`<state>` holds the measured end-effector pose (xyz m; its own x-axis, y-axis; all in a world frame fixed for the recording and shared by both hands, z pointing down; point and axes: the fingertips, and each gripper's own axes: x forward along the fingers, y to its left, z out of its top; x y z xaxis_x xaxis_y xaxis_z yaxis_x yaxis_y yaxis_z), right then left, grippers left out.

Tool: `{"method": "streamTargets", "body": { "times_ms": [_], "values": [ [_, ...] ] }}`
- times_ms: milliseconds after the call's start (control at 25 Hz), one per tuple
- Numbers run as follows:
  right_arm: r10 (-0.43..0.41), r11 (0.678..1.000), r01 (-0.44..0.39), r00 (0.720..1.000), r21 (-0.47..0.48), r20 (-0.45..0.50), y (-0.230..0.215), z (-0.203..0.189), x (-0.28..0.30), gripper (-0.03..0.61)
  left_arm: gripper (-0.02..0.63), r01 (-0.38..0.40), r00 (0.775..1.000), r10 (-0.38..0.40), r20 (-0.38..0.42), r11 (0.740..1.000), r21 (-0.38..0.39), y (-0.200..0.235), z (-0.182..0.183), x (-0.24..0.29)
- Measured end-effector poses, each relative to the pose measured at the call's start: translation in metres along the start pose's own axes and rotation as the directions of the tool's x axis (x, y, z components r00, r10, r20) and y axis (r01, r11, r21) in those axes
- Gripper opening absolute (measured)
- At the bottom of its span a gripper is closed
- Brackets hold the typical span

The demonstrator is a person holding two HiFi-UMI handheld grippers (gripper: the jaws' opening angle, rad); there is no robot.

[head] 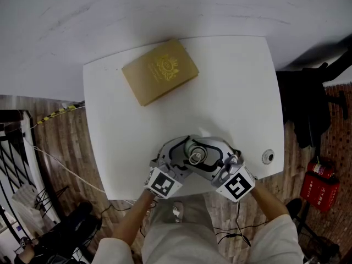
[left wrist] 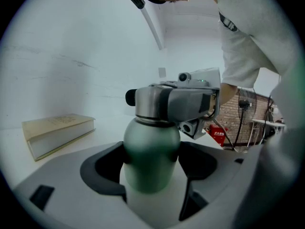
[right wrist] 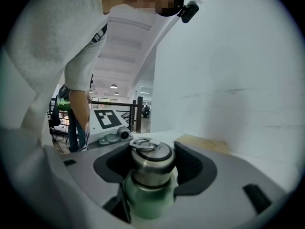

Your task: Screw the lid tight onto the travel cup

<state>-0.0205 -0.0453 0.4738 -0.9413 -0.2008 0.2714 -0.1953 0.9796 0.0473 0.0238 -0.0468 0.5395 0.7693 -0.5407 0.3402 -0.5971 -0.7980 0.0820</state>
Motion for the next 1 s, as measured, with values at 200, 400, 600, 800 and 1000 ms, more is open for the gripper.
{"method": "streamTargets", "body": {
  "times_ms": [200,400,600,800,1000],
  "values": [
    [-0.173,0.984,0.173,0.985,0.041,-0.011,-0.006,-0.002,-0.001,0.259,0.345,0.0,1.0,0.0,-0.001,1.0,0.001,0.0,0.0,0.0],
    [-0.349,0.933,0.349,0.937,0.092,-0.019,-0.012,-0.001,-0.003,0.259,0.345,-0.001,1.0,0.001,0.001,1.0,-0.004,0.0,0.001,0.0],
    [-0.484,0.862,0.481,0.875,0.157,-0.023,-0.017,-0.001,-0.006,0.259,0.345,0.0,1.0,0.0,0.002,1.0,0.002,0.0,0.002,0.0],
    [-0.586,0.793,0.594,0.804,0.134,-0.097,-0.019,-0.005,-0.007,0.259,0.345,0.0,1.0,0.0,-0.001,1.0,-0.004,0.0,0.002,0.0],
    [-0.68,0.716,0.685,0.728,0.13,-0.09,-0.024,-0.001,-0.009,0.259,0.345,0.002,1.0,-0.002,-0.001,1.0,-0.005,0.0,0.002,0.0]
  ]
}}
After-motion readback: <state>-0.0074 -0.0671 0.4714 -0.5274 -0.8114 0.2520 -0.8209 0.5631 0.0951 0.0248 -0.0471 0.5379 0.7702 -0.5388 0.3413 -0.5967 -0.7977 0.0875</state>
